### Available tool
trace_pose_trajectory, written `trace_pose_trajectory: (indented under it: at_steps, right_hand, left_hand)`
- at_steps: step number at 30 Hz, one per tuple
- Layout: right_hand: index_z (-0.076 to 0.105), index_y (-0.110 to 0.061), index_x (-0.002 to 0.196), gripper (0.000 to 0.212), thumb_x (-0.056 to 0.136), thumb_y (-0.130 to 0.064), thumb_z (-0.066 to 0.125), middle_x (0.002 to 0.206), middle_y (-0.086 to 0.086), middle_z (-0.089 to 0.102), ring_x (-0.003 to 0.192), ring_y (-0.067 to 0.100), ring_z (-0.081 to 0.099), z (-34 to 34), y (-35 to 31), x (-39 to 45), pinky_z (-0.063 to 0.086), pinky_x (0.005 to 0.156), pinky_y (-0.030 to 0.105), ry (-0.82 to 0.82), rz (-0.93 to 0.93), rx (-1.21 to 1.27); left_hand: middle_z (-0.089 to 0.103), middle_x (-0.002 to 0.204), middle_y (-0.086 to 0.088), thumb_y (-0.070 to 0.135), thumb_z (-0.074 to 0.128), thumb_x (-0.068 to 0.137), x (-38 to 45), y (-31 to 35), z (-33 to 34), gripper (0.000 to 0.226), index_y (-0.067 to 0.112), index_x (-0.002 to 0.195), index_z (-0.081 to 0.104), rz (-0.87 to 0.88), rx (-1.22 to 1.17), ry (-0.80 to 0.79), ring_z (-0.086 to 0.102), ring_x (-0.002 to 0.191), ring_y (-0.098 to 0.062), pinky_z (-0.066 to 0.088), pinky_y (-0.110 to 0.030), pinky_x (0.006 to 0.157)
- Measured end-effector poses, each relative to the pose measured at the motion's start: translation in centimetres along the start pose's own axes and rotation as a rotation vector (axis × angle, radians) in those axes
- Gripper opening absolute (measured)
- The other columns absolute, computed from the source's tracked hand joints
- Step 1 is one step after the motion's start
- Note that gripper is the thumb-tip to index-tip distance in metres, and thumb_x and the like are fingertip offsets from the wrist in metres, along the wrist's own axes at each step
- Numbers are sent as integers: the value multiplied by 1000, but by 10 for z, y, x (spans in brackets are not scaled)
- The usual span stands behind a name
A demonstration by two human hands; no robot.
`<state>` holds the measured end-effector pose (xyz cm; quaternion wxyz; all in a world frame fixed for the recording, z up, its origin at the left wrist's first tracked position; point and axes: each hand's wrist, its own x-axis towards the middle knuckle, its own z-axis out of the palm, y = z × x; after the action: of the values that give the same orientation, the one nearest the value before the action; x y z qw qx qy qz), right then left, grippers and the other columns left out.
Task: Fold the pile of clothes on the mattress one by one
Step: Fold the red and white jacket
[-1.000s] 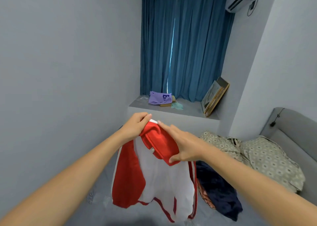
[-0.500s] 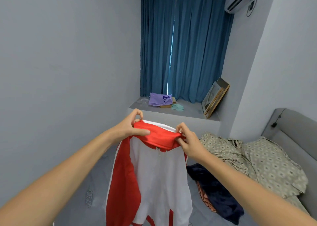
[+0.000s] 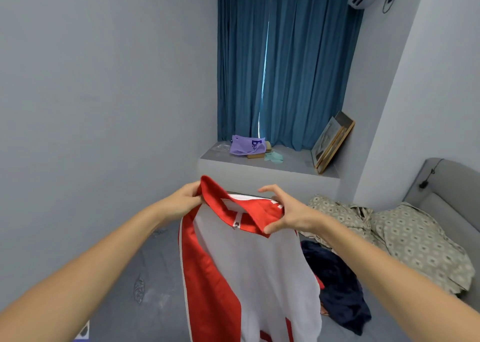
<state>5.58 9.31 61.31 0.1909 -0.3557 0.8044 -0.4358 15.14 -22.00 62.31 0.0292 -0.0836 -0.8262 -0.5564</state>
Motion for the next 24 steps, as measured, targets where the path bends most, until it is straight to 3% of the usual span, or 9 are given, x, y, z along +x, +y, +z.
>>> trace_pose_trajectory:
  at_steps: [4, 7, 12, 15, 18, 20, 22, 24]
  right_hand:
    - [40, -47, 139, 80, 85, -4, 79, 109, 16, 57, 85, 17, 64, -6, 10, -2, 57, 78, 29, -12, -82, -135]
    - [49, -41, 135, 56, 93, -15, 76, 96, 4, 58, 80, 9, 58, -4, 17, -4, 52, 74, 24, 22, -138, -141]
    - [73, -15, 107, 9, 102, -18, 66, 90, 12, 69, 83, 14, 56, -6, 28, 5, 45, 75, 33, 165, -195, 10]
    - [78, -15, 103, 31, 104, -41, 61, 93, 0, 71, 87, 13, 59, -7, 30, 9, 48, 77, 38, 233, -126, 104]
    - [77, -12, 100, 31, 108, -31, 54, 96, 5, 79, 88, 9, 66, -6, 28, 16, 56, 82, 39, 303, -136, 114]
    - [75, -16, 96, 30, 109, -29, 51, 95, -2, 78, 88, 6, 66, -3, 29, 23, 55, 83, 35, 344, -152, 103]
    - [69, -9, 88, 41, 108, -39, 50, 83, -8, 70, 79, 6, 61, 0, 31, 31, 50, 75, 35, 387, -168, 95]
    - [53, 0, 75, 60, 104, -53, 50, 71, -4, 50, 68, 10, 45, 3, 34, 39, 36, 65, 36, 418, -176, 95]
  left_hand:
    - [78, 108, -4, 0, 55, 103, 4, -1, 14, 17, 3, 113, 69, -30, -94, 105, 72, 103, -14, 56, -21, 86]
    - [79, 99, -2, 9, 58, 103, 8, 1, 23, 14, 6, 110, 70, -32, -203, 166, 73, 94, -12, 55, -20, 79]
    - [79, 106, -5, 18, 61, 102, 8, 4, 26, 17, 13, 113, 73, -34, -250, 224, 74, 97, -15, 57, -24, 81]
    - [79, 104, -5, 20, 62, 101, 8, 3, 31, 17, 14, 112, 74, -35, -282, 293, 75, 93, -14, 59, -26, 82]
    - [79, 94, 4, 11, 59, 103, 10, -2, 36, 14, 13, 106, 73, -10, -219, 394, 74, 88, -9, 58, -24, 82]
    - [78, 95, 6, 10, 59, 103, 12, -5, 36, 14, 13, 105, 73, 4, -182, 458, 72, 90, -8, 58, -28, 87]
    - [78, 94, 7, 12, 58, 104, 14, -7, 38, 16, 14, 103, 74, 15, -174, 486, 71, 89, -8, 57, -27, 86]
    - [78, 94, 7, 13, 56, 106, 18, -13, 38, 18, 15, 102, 74, 16, -165, 511, 71, 87, -7, 57, -25, 82]
